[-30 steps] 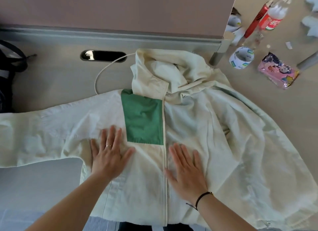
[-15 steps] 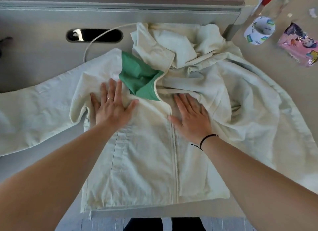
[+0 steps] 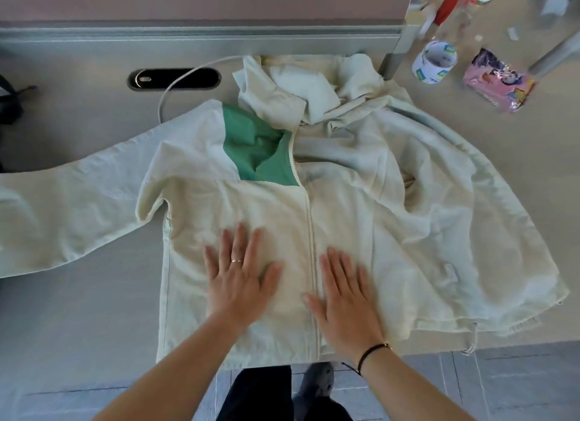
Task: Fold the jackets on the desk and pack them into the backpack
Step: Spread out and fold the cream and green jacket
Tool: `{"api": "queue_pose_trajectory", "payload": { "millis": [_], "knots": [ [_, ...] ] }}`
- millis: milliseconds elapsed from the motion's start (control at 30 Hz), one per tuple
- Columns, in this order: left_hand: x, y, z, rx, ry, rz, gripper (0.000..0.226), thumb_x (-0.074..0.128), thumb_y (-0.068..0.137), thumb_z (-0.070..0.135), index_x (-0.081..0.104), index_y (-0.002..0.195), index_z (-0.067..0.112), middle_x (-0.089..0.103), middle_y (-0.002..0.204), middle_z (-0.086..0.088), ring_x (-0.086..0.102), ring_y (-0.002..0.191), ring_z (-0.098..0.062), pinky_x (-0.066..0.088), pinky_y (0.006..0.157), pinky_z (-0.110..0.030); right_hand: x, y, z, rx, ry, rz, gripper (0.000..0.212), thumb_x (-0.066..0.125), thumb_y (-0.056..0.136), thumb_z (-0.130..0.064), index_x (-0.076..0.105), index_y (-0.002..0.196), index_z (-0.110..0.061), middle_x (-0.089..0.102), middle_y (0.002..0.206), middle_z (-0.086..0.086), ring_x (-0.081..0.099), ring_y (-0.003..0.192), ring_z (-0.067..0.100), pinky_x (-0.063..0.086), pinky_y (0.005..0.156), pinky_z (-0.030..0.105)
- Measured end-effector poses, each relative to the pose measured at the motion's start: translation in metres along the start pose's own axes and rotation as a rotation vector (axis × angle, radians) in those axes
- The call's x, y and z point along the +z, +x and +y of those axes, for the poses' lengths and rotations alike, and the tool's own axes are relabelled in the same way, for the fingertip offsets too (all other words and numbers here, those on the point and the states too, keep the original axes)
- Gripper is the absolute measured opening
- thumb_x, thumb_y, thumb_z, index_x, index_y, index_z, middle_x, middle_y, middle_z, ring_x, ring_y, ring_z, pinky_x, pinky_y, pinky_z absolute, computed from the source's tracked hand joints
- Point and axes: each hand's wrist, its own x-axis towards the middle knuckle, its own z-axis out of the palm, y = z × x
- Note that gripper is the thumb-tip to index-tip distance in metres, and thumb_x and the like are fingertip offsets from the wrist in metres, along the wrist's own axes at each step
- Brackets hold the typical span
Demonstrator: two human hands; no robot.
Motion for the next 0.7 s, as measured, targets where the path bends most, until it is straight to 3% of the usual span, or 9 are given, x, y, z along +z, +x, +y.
{"api": "queue_pose_trajectory", "payload": {
  "millis": [200,433,600,700],
  "knots": [
    [0.009,-0.049,-0.009,-0.029,0.06,-0.015,0.08,0.013,0.096,0.075,-0.01,0.159,0.032,-0.008,0.168,0.008,-0.02,0.152,-0.02,-0.003,0.123,-0.056,0.028,-0.048,-0.017,-0.012,0.045,0.016,0.083,0.018,0.1,-0.07,-0.007,0.16,-0.019,-0.013,0.168,-0.001,-0.013,0.154,0.018,-0.002,0.123,0.045],
    [0.012,-0.088,-0.025,-0.081,0.094,-0.069,0.082,0.008,0.094,0.078,-0.018,0.157,0.032,-0.015,0.166,0.012,-0.023,0.151,-0.018,-0.005,0.123,-0.054,0.044,-0.1,-0.023,-0.051,0.044,0.033,0.083,0.03,0.1,-0.068,0.011,0.161,-0.015,0.011,0.168,0.006,0.012,0.154,0.022,0.013,0.119,0.045],
    [0.0,-0.094,-0.009,-0.151,0.046,-0.108,0.084,0.007,0.092,0.078,-0.033,0.15,0.033,-0.028,0.161,0.015,-0.029,0.149,-0.018,-0.01,0.122,-0.053,0.039,-0.107,-0.022,-0.064,0.081,0.035,0.085,0.026,0.099,-0.071,0.003,0.161,-0.018,0.006,0.168,0.0,0.009,0.154,0.018,0.006,0.12,0.039],
    [-0.008,-0.091,0.005,-0.144,0.002,-0.107,0.082,0.009,0.092,0.076,-0.035,0.148,0.035,-0.026,0.162,0.013,-0.027,0.149,-0.017,-0.012,0.123,-0.05,0.03,-0.106,-0.026,-0.044,0.105,0.026,0.082,0.025,0.099,-0.069,0.001,0.161,-0.022,0.014,0.167,-0.002,0.017,0.153,0.017,0.008,0.119,0.037]
  ]
}}
